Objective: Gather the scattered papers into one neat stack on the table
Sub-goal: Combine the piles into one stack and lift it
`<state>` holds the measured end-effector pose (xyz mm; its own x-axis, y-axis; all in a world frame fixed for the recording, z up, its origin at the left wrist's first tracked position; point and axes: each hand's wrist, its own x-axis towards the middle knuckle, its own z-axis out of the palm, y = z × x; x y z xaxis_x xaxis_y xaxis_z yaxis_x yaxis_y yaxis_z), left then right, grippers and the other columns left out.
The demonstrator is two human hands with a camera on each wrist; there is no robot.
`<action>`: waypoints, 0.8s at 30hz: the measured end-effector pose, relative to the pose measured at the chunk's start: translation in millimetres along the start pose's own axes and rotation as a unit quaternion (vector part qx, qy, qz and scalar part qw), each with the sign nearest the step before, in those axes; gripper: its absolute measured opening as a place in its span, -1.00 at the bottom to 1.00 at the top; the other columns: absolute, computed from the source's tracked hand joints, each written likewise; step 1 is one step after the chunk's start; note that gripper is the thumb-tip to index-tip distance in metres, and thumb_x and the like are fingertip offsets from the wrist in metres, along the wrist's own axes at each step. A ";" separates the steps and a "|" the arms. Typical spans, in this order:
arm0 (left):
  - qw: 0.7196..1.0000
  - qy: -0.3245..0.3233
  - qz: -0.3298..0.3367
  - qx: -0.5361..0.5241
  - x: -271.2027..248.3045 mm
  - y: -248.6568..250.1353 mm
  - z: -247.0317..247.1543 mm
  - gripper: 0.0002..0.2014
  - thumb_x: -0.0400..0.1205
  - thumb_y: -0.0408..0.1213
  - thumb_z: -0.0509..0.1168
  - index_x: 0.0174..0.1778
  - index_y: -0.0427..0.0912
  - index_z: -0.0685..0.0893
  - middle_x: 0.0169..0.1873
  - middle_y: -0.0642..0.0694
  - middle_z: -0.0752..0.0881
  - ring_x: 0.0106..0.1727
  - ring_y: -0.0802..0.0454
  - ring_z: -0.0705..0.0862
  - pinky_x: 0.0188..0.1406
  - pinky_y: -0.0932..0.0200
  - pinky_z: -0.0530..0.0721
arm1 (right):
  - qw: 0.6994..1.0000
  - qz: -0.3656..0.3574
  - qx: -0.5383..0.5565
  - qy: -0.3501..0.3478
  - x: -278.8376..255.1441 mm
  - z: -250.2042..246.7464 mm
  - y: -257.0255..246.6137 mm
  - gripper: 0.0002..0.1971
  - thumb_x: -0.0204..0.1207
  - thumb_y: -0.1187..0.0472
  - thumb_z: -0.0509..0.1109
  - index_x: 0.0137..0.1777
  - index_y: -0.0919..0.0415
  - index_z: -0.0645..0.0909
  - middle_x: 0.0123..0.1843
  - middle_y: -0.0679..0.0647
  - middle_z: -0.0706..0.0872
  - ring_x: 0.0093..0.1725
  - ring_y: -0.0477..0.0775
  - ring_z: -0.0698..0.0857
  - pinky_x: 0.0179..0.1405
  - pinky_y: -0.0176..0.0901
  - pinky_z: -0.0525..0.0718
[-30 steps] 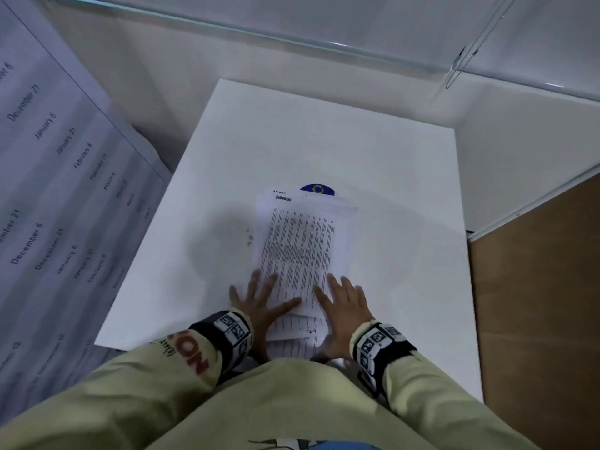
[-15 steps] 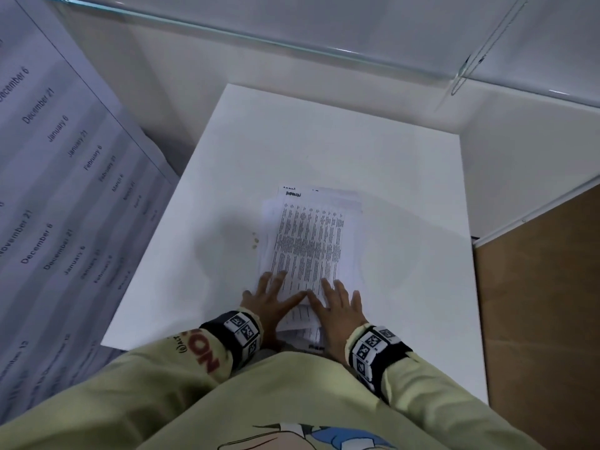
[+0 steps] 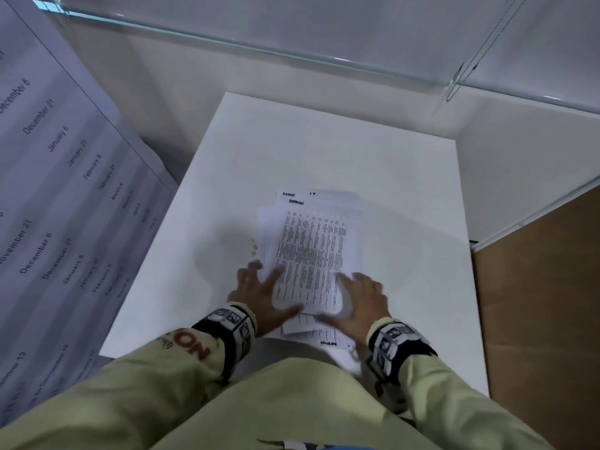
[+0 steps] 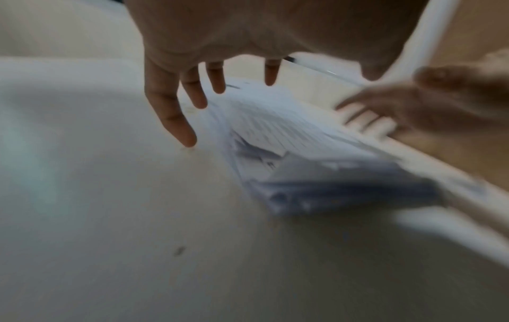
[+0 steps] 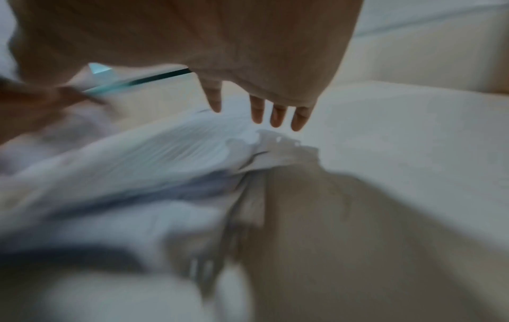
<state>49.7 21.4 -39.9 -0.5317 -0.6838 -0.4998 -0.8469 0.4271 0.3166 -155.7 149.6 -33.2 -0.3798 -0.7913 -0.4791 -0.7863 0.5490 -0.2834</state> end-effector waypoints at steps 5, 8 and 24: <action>0.984 0.010 -0.124 -0.125 33.7 2.6 -10.2 -0.14 0.59 0.33 0.08 0.70 0.01 -0.09 0.60 -0.32 0.23 0.57 -0.36 0.26 0.51 -0.27 0.33 | 0.975 0.196 0.104 -0.022 34.9 -13.6 8.6 -0.12 0.22 -0.54 0.33 0.26 0.21 0.45 0.26 0.24 0.56 0.12 0.25 0.61 0.10 0.08 0.65; 0.974 -0.003 -0.162 -0.157 42.6 19.9 -4.5 -0.07 0.62 0.23 0.16 0.70 -0.06 -0.28 0.57 -0.39 0.32 0.54 -0.40 0.36 0.52 -0.26 0.36 | 0.974 0.178 0.133 -0.054 33.5 -0.6 -9.5 -0.34 0.27 -0.41 0.42 0.10 0.12 0.45 0.14 0.16 0.61 -0.04 0.12 0.62 -0.14 -0.07 0.62; 0.930 -0.034 -0.299 -0.212 44.0 39.2 2.1 -0.07 0.49 0.10 0.43 0.56 -0.29 0.05 0.44 -0.42 0.43 0.37 -0.39 0.55 0.31 -0.18 0.59 | 0.929 0.256 0.260 -0.055 18.8 24.6 -18.5 -0.31 0.30 -0.22 0.56 0.22 0.19 0.36 0.06 0.10 0.57 0.01 0.14 0.57 -0.09 -0.07 0.53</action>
<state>-6.9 9.3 -51.2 0.0220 -0.6795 -0.7334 -0.9217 -0.2979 0.2483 -136.3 131.2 -57.4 -0.5650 -0.3735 -0.7357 -0.1630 0.9246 -0.3442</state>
